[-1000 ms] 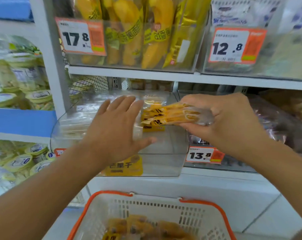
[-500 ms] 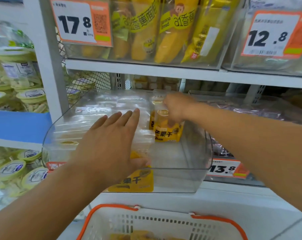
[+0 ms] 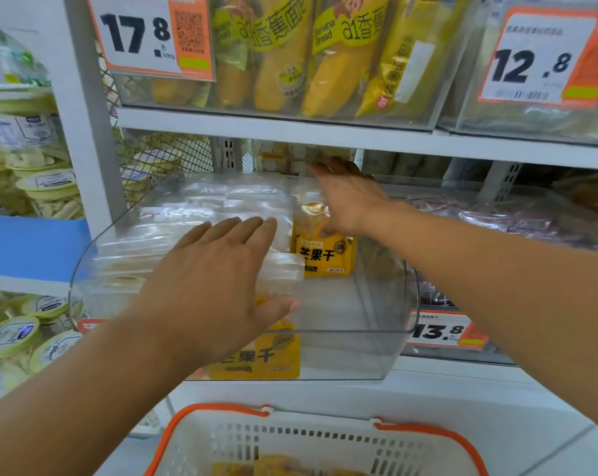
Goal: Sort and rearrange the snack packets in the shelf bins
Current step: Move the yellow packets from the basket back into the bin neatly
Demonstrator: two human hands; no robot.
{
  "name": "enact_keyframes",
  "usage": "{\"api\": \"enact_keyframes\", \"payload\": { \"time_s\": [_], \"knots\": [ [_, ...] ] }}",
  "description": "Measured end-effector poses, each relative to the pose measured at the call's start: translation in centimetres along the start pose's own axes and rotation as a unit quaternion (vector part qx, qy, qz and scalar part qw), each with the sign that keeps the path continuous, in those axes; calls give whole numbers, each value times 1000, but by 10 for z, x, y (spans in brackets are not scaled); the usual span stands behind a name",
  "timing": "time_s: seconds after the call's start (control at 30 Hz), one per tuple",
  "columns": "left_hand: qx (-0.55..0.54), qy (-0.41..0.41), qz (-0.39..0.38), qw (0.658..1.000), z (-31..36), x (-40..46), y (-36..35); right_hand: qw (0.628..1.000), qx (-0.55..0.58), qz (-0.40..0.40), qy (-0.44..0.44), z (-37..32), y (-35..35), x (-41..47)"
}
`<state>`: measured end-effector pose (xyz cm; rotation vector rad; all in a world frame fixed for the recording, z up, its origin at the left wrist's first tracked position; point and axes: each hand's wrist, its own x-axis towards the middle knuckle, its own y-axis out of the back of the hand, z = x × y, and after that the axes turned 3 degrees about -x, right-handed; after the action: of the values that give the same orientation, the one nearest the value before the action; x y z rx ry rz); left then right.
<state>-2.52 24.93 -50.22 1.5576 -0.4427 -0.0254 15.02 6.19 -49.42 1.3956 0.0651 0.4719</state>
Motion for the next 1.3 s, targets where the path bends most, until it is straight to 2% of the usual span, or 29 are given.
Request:
{"api": "enact_keyframes", "payload": {
  "time_s": [0.17, 0.23, 0.3, 0.33, 0.37, 0.4, 0.47, 0.5, 0.53, 0.57, 0.6, 0.63, 0.67, 0.7, 0.73, 0.77, 0.8, 0.83, 0.9, 0.97, 1.13, 1.23, 1.3],
  "knots": [
    [-16, 2, -17, 1000, -1, -2, 3, 1000, 5, 22, 11, -2, 5, -11],
    [-21, -9, -1, 1000, -2, -3, 2, 1000, 7, 26, 7, -4, 8, -19],
    [2, -59, 84, 995, -3, -3, 2, 996, 71, 50, 10, -3, 17, -42],
    [5, -111, 161, 981, -1, -5, 1, 987, 125, 100, 15, -3, 23, -62],
    [-10, -169, 248, 954, 4, -10, 2, 965, 183, 189, 8, -5, 28, -90],
    [-46, -222, 307, 925, 9, -17, 4, 923, 233, 307, -12, -9, 28, -124],
    [-122, -295, 323, 891, 26, -36, 1, 800, 316, 504, -77, -31, 13, -201],
    [-141, -323, 284, 892, 36, -47, -7, 755, 353, 540, -116, -47, -7, -235],
    [-136, -341, 216, 905, 46, -56, -22, 741, 387, 522, -168, -62, -35, -261],
    [-104, -336, 111, 929, 54, -65, -45, 755, 415, 461, -215, -76, -70, -281],
    [-51, -307, -34, 950, 60, -73, -73, 786, 449, 345, -248, -89, -107, -294],
    [1, -248, -187, 951, 63, -85, -105, 831, 459, 178, -259, -98, -153, -302],
    [32, -176, -315, 932, 61, -101, -142, 863, 441, -38, -245, -106, -190, -308],
    [37, -105, -410, 905, 58, -121, -176, 848, 411, -262, -210, -112, -217, -314],
    [24, -34, -463, 885, 55, -143, -204, 793, 390, -435, -171, -115, -241, -324],
    [-15, 38, -484, 874, 53, -168, -228, 755, 353, -540, -118, -118, -260, -338],
    [-63, 108, -492, 861, 53, -191, -247, 745, 321, -577, -98, -122, -272, -350],
    [-107, 161, -495, 847, 55, -211, -264, 768, 300, -556, -103, -127, -278, -359],
    [-140, 218, -499, 827, 62, -236, -286, 844, 248, -459, -125, -138, -290, -377],
    [-131, 244, -489, 827, 62, -239, -301, 871, 201, -433, -117, -146, -293, -384],
    [-40, 186, -507, 840, 46, -237, -324, 908, 135, -394, -46, -152, -280, -399],
    [-13, 157, -484, 860, 46, -231, -326, 906, 91, -411, -37, -158, -276, -413],
    [7, 119, -536, 836, 51, -218, -318, 901, 97, -420, -47, -164, -277, -412]
  ]
}}
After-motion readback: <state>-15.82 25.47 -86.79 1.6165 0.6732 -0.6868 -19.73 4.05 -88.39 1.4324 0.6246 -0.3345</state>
